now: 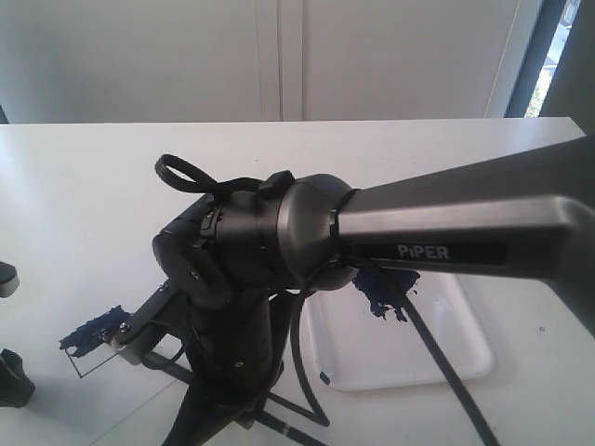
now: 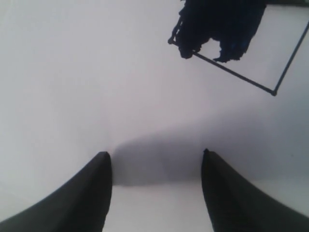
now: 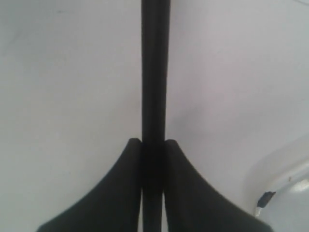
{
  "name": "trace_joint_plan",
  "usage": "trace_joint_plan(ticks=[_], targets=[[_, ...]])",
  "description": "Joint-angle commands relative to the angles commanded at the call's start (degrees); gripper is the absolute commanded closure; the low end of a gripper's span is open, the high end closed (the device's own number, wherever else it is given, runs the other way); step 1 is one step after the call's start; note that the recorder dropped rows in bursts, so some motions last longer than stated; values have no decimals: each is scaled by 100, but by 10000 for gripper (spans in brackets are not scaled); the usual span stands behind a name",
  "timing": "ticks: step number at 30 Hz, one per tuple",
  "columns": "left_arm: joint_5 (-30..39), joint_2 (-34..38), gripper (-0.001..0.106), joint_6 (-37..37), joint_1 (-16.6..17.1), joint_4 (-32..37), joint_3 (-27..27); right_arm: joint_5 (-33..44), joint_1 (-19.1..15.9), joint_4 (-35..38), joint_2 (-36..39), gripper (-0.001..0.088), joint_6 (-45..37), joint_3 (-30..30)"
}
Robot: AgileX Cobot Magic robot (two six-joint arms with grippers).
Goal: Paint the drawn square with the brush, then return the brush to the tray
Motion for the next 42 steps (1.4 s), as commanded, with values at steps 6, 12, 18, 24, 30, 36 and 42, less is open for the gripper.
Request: trace_joint_plan(ticks=[6,12,18,24,30,36,42], targets=[[0,0,463,0,0,-23,0,-12,167,0,0,868,-22,0],[0,0,463,0,0,-23,0,28,177,0,0,868,-22,0],[0,0,463,0,0,-23,0,28,177,0,0,868,-22,0],[0,0,463,0,0,-23,0,161,177,-101,0,868,59,0],[0,0,463,0,0,-23,0,313,177,-494,0,868,411,0],[0,0,463,0,0,-23,0,387,177,-721,0,868,601,0],[0,0,463,-9,0,-50,0,539,177,-1218,0,868,926,0]])
